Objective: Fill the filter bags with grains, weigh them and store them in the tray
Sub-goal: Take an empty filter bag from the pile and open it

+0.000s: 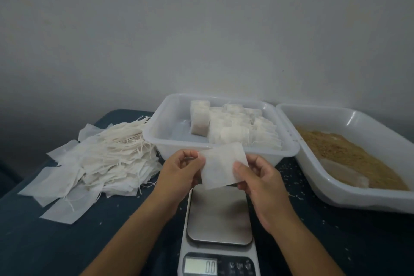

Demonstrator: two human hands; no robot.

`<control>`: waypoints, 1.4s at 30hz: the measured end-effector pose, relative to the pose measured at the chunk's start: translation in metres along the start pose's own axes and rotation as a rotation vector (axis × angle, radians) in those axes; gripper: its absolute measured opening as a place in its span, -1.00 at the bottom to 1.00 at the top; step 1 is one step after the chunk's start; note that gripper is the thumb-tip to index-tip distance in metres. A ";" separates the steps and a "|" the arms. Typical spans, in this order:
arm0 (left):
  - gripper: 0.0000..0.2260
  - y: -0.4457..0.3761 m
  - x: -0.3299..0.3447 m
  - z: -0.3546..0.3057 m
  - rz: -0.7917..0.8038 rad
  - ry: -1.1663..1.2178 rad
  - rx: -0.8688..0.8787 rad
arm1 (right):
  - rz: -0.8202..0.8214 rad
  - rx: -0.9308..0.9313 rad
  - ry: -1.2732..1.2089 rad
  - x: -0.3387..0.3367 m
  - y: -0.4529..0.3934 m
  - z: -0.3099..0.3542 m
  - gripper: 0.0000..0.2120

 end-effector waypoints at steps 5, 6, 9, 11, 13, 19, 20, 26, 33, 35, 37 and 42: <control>-0.96 -0.001 -0.002 0.003 -0.044 -0.094 0.053 | 0.002 0.011 -0.035 0.000 -0.001 -0.002 -0.88; -0.96 -0.001 -0.003 0.003 -0.045 -0.100 0.053 | 0.000 0.018 -0.051 0.000 -0.001 -0.002 -0.85; -0.93 -0.002 -0.006 0.005 -0.100 -0.156 0.054 | -0.017 0.017 0.008 -0.001 0.001 -0.002 -0.81; -0.85 0.002 -0.008 0.001 -0.200 -0.376 0.105 | -0.055 -0.017 0.098 -0.002 0.003 -0.001 -0.83; -0.81 0.010 -0.003 -0.008 -0.218 -0.584 0.253 | -0.098 -0.093 0.235 -0.004 0.005 0.003 -0.87; -0.97 0.025 0.035 -0.007 0.182 -0.549 0.423 | -0.052 -0.331 0.616 0.010 0.017 0.014 -0.86; -0.95 0.024 0.036 -0.006 0.186 -0.520 0.395 | -0.042 -0.340 0.644 0.011 0.018 0.014 -0.84; -0.90 0.019 0.031 0.000 0.161 -0.410 0.314 | 0.031 -0.346 0.664 0.014 0.017 0.016 -0.80; -0.94 0.018 0.031 0.001 0.165 -0.365 0.305 | 0.032 -0.276 0.587 0.012 0.017 0.015 -0.85; -0.89 0.018 0.031 0.002 0.177 -0.344 0.302 | 0.034 -0.267 0.554 0.013 0.018 0.017 -0.83; -0.87 0.018 0.031 0.002 0.185 -0.370 0.320 | 0.022 -0.257 0.526 0.013 0.019 0.018 -0.79; -0.94 0.019 0.032 -0.001 0.203 -0.461 0.377 | 0.023 -0.218 0.460 0.013 0.019 0.017 -0.85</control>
Point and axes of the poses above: each hand's wrist, its own y-axis away from the middle knuckle, its own x-axis out of the palm, z = x × y, the point moved 4 cm from there along -y, towards the middle knuckle, and after that the axes turned 13 degrees about z, right-handed, at the moved point
